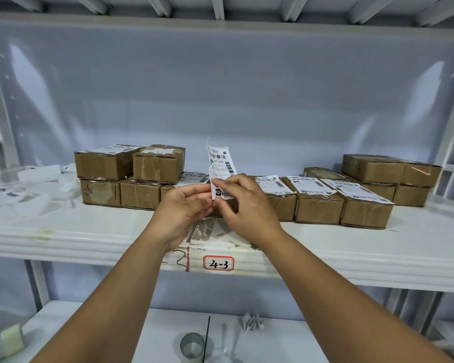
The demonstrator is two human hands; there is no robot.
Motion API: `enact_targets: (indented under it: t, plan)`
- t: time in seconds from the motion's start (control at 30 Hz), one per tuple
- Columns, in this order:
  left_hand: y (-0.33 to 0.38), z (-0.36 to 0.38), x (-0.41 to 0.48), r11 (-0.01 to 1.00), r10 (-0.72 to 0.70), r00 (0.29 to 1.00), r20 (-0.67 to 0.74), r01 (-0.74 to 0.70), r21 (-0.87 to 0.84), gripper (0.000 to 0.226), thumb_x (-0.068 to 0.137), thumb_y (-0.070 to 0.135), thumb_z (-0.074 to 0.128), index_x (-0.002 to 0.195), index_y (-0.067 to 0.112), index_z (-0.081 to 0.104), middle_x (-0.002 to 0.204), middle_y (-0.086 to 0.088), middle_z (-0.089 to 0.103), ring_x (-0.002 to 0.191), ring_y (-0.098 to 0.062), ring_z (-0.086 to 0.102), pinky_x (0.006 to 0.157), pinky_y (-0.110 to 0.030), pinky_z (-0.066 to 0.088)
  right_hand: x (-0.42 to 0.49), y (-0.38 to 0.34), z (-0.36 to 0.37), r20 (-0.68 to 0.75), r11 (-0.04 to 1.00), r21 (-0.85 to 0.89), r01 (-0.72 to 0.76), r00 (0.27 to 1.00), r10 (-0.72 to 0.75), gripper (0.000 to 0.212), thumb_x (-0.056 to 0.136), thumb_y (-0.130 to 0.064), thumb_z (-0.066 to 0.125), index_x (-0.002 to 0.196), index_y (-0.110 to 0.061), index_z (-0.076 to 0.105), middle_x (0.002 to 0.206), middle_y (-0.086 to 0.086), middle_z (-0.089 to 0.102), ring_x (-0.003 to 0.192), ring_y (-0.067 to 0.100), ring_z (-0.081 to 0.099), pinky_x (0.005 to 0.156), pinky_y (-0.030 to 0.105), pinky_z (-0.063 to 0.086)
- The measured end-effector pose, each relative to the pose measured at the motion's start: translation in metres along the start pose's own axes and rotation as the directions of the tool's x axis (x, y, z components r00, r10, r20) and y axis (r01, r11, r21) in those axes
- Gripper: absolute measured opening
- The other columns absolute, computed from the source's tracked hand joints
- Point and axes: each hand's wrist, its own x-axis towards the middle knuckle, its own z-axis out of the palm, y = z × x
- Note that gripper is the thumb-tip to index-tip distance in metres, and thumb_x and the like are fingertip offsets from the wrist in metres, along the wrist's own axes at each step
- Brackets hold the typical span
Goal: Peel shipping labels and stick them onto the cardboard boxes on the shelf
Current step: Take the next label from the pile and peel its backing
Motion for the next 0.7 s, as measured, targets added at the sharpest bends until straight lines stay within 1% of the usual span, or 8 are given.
enact_targets:
  t: [0.23, 0.47, 0.6, 0.7]
  plan:
    - [-0.0013, -0.0001, 0.0010, 1.000, 0.019, 1.000, -0.012, -0.020, -0.020, 0.019, 0.085, -0.007, 0.055, 0.097, 0.005, 0.064, 0.077, -0.001, 0.073, 0.072, -0.008, 0.068, 0.070, -0.016, 0.055, -0.0005, -0.0006, -0.0004, 0.007, 1.000, -0.010, -0.006, 1.000, 0.006, 0.039, 0.091, -0.026, 0.058, 0.130, -0.025, 0.058, 0.111, -0.005, 0.054, 0.108, 0.011, 0.048, 0.091, 0.020, 0.036]
    - [-0.0019, -0.0005, 0.0011, 1.000, 0.014, 1.000, -0.014, -0.014, 0.016, 0.021, 0.087, -0.010, 0.052, 0.095, 0.006, 0.064, 0.073, -0.001, 0.072, 0.067, -0.007, 0.067, 0.067, -0.015, 0.054, -0.0005, -0.0018, -0.0006, 0.007, 1.000, -0.008, 0.005, 1.000, -0.005, 0.039, 0.089, -0.026, 0.060, 0.128, -0.023, 0.059, 0.107, -0.003, 0.056, 0.105, 0.015, 0.050, 0.093, 0.028, 0.041]
    - [-0.0019, -0.0002, 0.0003, 0.999, 0.016, 0.999, -0.037, -0.015, 0.032, 0.018, 0.087, -0.009, 0.053, 0.090, 0.006, 0.063, 0.067, 0.000, 0.071, 0.062, -0.007, 0.066, 0.063, -0.016, 0.054, -0.0006, -0.0022, -0.0007, 0.017, 1.000, -0.008, 0.004, 1.000, -0.004, 0.039, 0.089, -0.025, 0.061, 0.128, -0.023, 0.060, 0.107, -0.002, 0.057, 0.105, 0.014, 0.051, 0.091, 0.024, 0.037]
    - [-0.0017, 0.0004, 0.0000, 0.999, 0.018, 0.999, -0.044, -0.015, 0.051, 0.017, 0.087, -0.008, 0.054, 0.088, 0.007, 0.062, 0.065, 0.000, 0.070, 0.061, -0.008, 0.067, 0.061, -0.018, 0.054, -0.0008, -0.0028, -0.0017, 0.027, 1.000, -0.009, -0.002, 1.000, 0.002, 0.038, 0.090, -0.026, 0.059, 0.129, -0.024, 0.059, 0.108, -0.003, 0.057, 0.104, 0.013, 0.051, 0.090, 0.024, 0.038]
